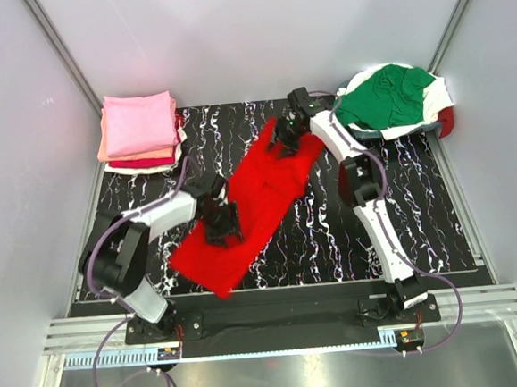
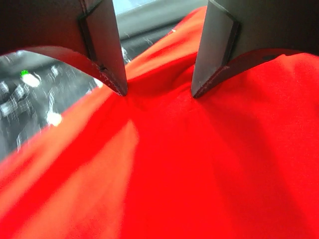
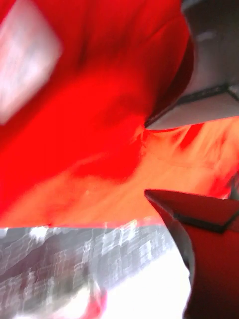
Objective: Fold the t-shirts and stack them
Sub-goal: Fold the tshirt
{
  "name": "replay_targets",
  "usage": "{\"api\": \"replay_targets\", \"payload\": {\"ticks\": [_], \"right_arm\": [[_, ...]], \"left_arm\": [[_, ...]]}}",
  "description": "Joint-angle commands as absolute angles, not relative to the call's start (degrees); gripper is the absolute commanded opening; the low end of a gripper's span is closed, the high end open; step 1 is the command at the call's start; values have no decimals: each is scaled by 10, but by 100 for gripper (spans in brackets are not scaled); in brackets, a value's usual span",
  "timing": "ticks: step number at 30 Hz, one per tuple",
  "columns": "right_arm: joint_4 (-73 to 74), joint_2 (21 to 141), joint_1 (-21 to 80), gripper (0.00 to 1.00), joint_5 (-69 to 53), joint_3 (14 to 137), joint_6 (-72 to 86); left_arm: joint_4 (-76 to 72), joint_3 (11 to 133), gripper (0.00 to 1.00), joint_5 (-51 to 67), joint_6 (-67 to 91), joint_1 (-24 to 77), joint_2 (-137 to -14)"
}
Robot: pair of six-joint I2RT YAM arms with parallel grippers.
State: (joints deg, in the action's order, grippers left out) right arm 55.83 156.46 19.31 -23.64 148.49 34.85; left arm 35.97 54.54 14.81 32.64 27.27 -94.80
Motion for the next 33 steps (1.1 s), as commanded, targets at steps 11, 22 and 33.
{"api": "replay_targets", "payload": {"ticks": [11, 22, 33], "right_arm": [[47, 1686, 218, 84, -374, 1567, 612], [25, 1450, 210, 100, -413, 1435, 502], [343, 1108, 192, 71, -98, 1016, 342]], "left_arm": [[263, 571, 66, 296, 607, 530, -808], [485, 707, 69, 203, 494, 448, -718], [555, 564, 68, 77, 382, 310, -614]]}}
